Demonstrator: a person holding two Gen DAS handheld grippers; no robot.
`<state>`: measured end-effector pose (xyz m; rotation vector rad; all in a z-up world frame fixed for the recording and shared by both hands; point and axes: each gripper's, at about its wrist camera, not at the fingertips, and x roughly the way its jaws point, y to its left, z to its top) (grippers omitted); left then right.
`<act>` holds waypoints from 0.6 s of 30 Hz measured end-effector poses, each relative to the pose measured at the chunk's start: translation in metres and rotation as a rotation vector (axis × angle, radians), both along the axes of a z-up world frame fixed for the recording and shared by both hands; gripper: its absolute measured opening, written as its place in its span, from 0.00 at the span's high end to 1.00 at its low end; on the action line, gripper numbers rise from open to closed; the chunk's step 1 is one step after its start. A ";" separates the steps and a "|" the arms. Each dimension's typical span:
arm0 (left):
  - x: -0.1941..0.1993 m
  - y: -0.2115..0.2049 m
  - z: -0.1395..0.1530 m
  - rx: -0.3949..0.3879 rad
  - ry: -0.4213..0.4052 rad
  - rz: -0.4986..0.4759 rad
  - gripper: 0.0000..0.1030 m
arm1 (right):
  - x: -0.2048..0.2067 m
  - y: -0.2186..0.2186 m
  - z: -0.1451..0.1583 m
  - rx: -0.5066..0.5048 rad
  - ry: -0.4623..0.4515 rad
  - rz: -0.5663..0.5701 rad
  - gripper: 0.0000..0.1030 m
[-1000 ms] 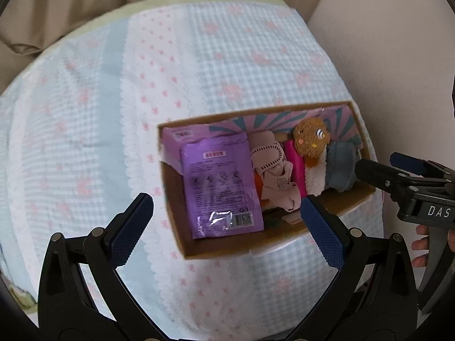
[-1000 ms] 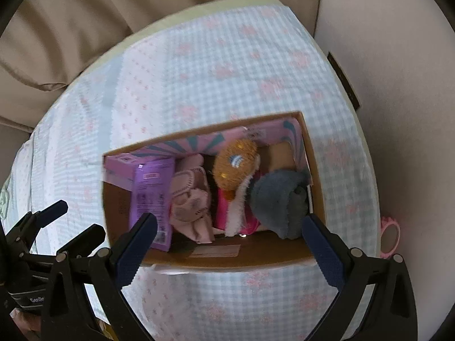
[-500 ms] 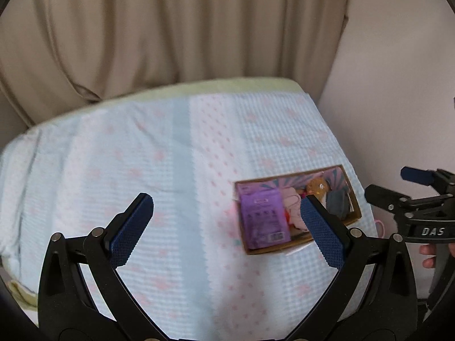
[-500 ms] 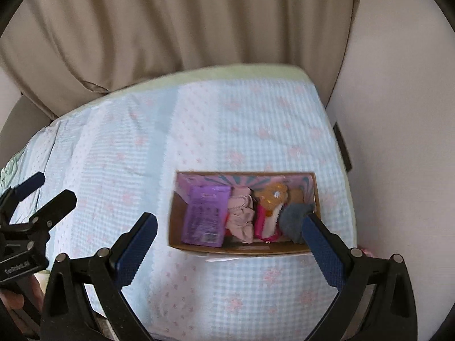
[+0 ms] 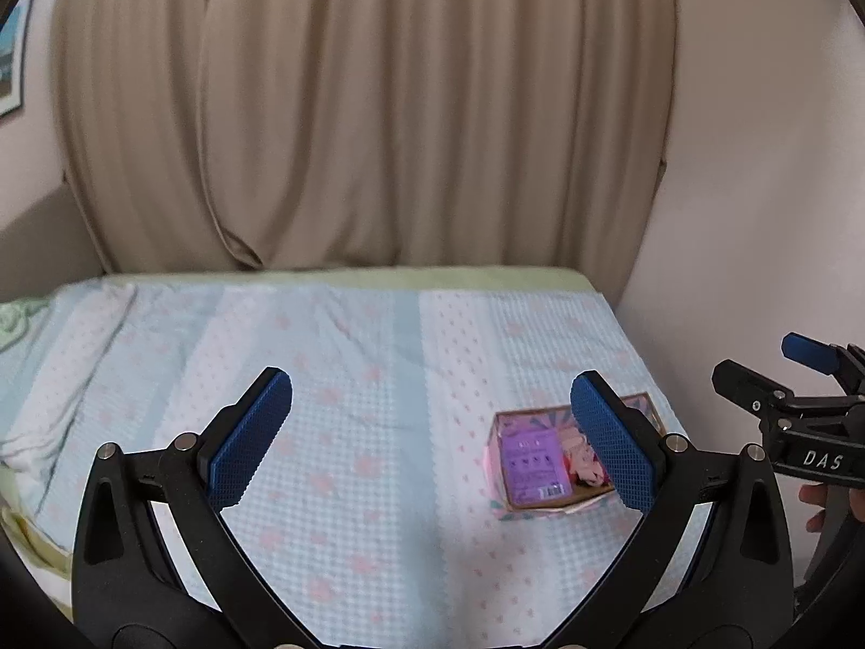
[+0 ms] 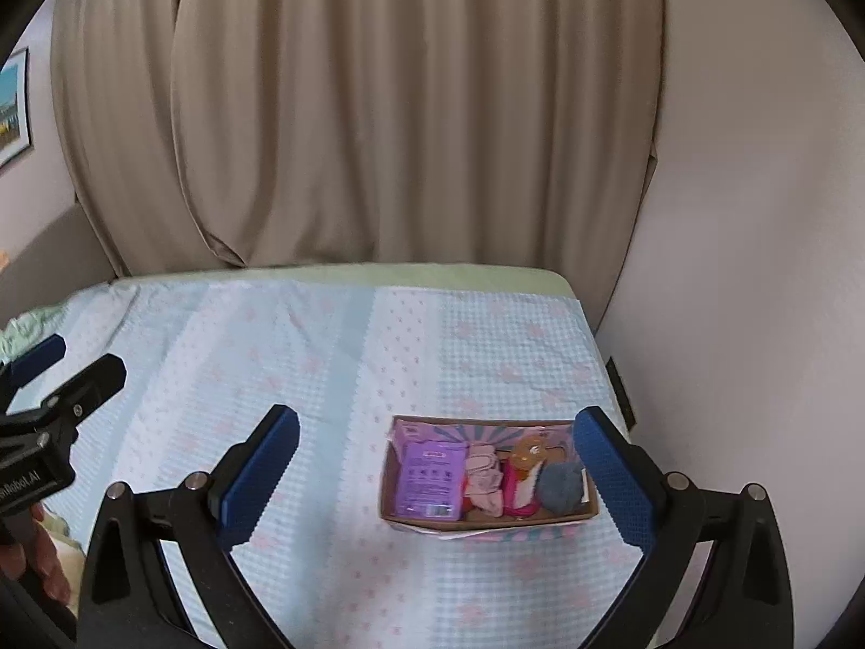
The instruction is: Organize soft objects
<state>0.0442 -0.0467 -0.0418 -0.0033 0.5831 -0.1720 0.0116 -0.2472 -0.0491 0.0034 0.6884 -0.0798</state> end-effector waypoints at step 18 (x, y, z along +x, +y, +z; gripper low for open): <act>-0.031 0.005 0.008 0.010 -0.077 -0.017 0.00 | -0.026 0.009 0.015 -0.003 -0.078 -0.041 0.02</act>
